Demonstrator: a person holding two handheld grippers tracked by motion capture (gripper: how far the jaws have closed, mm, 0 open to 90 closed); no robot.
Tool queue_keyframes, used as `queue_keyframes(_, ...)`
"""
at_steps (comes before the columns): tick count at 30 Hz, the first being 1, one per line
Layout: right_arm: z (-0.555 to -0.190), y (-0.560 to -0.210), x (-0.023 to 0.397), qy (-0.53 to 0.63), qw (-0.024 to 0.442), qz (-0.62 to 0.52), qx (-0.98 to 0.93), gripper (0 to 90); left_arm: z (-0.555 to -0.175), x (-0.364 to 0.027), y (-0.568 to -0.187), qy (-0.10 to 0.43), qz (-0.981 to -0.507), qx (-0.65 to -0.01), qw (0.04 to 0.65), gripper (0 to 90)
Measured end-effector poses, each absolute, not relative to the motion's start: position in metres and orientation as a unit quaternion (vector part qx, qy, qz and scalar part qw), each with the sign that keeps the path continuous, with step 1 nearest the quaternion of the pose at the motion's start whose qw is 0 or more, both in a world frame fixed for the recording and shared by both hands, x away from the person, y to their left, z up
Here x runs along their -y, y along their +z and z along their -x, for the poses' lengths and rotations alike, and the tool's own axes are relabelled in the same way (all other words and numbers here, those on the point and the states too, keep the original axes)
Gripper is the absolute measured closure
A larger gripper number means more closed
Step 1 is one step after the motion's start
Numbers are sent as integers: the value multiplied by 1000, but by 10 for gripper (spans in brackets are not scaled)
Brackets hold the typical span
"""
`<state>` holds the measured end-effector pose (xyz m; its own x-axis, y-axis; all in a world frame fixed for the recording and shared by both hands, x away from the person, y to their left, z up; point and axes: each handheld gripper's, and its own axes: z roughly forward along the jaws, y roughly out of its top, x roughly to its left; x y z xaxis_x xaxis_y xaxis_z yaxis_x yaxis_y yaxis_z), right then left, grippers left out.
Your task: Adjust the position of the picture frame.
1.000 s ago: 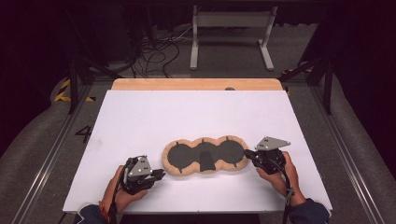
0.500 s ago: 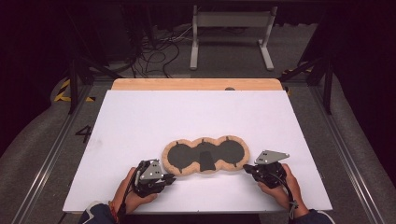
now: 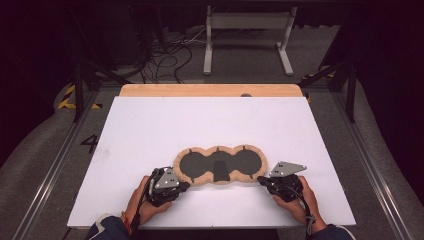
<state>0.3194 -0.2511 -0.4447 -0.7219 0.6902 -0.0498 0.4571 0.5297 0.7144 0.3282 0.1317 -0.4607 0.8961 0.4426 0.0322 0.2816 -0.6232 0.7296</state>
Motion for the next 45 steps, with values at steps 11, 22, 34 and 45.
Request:
queue_keyframes(11, -324, -447, 247, 358, 185, -348, -846, 900, -347, -131, -461, 111, -892, -212, 383, 873)
queue_keyframes(22, -332, -448, 245, 356, 200, -354, -841, 900, -363, -124, -463, 113, -894, -213, 377, 863)
queue_keyframes(34, -334, -449, 246, 351, 208, -360, -839, 900, -361, -128, -462, 114, -892, -212, 382, 811)
queue_keyframes(45, -333, -453, 243, 343, 199, -358, -845, 900, -350, -155, -457, 120, -882, -226, 397, 766)
